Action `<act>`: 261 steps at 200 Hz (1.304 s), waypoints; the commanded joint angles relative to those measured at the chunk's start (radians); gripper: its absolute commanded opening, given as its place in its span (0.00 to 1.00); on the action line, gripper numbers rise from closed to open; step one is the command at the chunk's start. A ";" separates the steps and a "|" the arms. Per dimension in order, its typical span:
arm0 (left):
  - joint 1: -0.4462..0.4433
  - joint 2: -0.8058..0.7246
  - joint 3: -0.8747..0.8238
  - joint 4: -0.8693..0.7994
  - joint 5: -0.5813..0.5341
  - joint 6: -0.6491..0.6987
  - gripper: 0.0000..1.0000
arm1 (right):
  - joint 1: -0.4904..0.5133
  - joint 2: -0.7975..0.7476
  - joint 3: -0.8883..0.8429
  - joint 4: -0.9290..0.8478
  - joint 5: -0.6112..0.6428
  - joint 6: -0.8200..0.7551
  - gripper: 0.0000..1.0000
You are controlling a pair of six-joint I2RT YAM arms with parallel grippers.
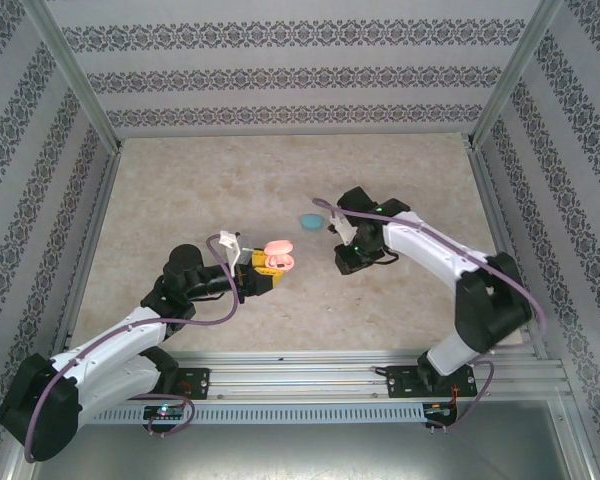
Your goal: Insert the wireless bluetooth earbuds into the charging case
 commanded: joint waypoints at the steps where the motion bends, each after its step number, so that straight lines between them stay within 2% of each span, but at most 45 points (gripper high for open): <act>1: -0.012 -0.010 0.033 0.033 0.029 0.001 0.20 | 0.045 -0.102 0.049 -0.101 0.040 0.122 0.20; 31: -0.014 0.005 0.037 0.063 0.027 -0.015 0.19 | 0.159 -0.213 0.136 -0.169 0.213 0.243 0.19; 61: -0.023 0.024 0.047 0.081 0.027 -0.029 0.18 | 0.294 -0.260 0.244 -0.215 0.350 0.334 0.18; 90: -0.039 0.033 0.052 0.090 0.018 -0.030 0.18 | 0.420 -0.260 0.333 -0.205 0.419 0.390 0.17; 122: -0.063 0.036 0.054 0.092 0.000 -0.024 0.18 | 0.516 -0.208 0.424 -0.173 0.437 0.403 0.17; 186: -0.076 0.026 0.059 0.081 -0.006 -0.019 0.18 | 0.544 -0.141 0.429 -0.088 0.368 0.448 0.18; 261: -0.076 0.017 0.057 0.097 -0.013 -0.033 0.19 | 0.544 -0.118 0.413 -0.087 0.345 0.486 0.19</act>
